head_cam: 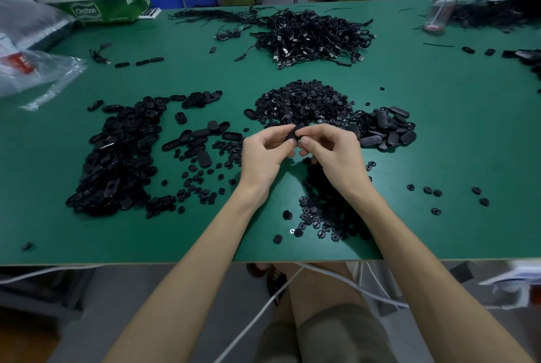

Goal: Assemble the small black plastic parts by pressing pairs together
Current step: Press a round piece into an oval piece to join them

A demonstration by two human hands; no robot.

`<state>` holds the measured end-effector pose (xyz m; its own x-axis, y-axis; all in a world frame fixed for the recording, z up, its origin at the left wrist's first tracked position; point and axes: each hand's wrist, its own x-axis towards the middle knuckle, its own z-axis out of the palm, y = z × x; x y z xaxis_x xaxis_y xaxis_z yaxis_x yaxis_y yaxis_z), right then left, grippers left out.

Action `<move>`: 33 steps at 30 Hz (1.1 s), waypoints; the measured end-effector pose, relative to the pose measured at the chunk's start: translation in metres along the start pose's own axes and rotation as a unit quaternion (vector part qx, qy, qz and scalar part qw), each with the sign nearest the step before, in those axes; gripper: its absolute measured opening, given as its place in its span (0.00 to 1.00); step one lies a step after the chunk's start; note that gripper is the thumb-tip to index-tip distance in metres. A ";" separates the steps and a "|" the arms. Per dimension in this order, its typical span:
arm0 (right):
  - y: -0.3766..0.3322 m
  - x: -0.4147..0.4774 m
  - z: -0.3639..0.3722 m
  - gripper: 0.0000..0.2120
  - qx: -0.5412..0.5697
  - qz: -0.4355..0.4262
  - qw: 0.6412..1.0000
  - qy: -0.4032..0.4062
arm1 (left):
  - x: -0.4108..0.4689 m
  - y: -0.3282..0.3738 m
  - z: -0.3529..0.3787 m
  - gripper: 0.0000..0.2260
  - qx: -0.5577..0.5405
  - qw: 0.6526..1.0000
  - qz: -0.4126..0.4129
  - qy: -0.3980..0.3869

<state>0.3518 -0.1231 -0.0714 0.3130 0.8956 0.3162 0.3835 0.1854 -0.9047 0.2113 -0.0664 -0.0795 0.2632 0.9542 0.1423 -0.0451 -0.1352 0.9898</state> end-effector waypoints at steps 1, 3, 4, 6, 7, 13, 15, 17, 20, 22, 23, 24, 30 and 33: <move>0.000 0.000 0.000 0.07 -0.007 -0.005 1.000 0.000 | 0.000 0.000 0.000 0.15 0.000 1.000 0.001 0.000; 0.000 0.000 -0.001 0.08 -0.015 -0.010 1.000 0.008 | 0.000 0.000 0.000 0.15 -0.001 1.000 0.003 0.000; 0.000 0.000 -0.001 0.08 -0.014 -0.010 1.000 0.011 | -0.001 0.000 0.001 0.15 -0.002 1.000 0.004 0.002; -0.001 0.000 -0.001 0.08 -0.010 -0.013 1.000 0.018 | -0.001 0.001 0.001 0.14 -0.008 1.000 0.006 0.002; -0.001 -0.001 -0.001 0.08 -0.007 -0.015 1.000 0.021 | -0.001 0.001 0.001 0.14 -0.011 1.000 0.007 0.002; -0.002 -0.002 -0.002 0.05 0.007 -0.018 0.999 0.041 | -0.001 0.001 0.001 0.14 -0.014 1.000 0.004 0.007; -0.002 -0.002 -0.002 0.04 0.006 -0.018 0.999 0.040 | -0.001 0.001 0.001 0.14 -0.012 1.000 0.000 0.008; -0.002 -0.002 -0.002 0.03 0.002 -0.019 0.999 0.037 | -0.001 0.001 0.001 0.13 -0.009 1.000 -0.002 0.008; -0.002 -0.001 -0.002 0.03 -0.010 -0.014 0.999 0.043 | -0.001 0.000 0.001 0.13 -0.004 1.000 0.004 0.002; -0.002 -0.001 -0.002 0.02 -0.024 -0.008 0.998 0.054 | -0.001 -0.001 0.001 0.13 0.001 1.000 0.009 -0.006; -0.003 -0.001 -0.002 0.02 -0.028 -0.006 0.998 0.057 | -0.001 -0.001 0.001 0.13 0.003 1.000 0.012 -0.010; -0.003 -0.001 -0.002 0.02 -0.031 -0.004 0.998 0.056 | -0.001 -0.001 0.001 0.13 0.004 1.000 0.014 -0.014; -0.008 -0.004 0.000 0.04 -0.062 -0.012 0.995 0.075 | 0.000 -0.002 0.002 0.13 0.018 0.999 0.031 -0.020; -0.009 -0.003 -0.001 0.02 -0.079 -0.011 0.994 0.077 | 0.000 -0.002 0.002 0.12 0.020 0.999 0.032 -0.019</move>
<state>0.3478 -0.1278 -0.0640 0.4273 0.8170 0.3871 0.5196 0.1285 -0.8447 0.2135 -0.0668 -0.0814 0.2978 0.9323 0.2054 -0.0239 -0.2078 0.9779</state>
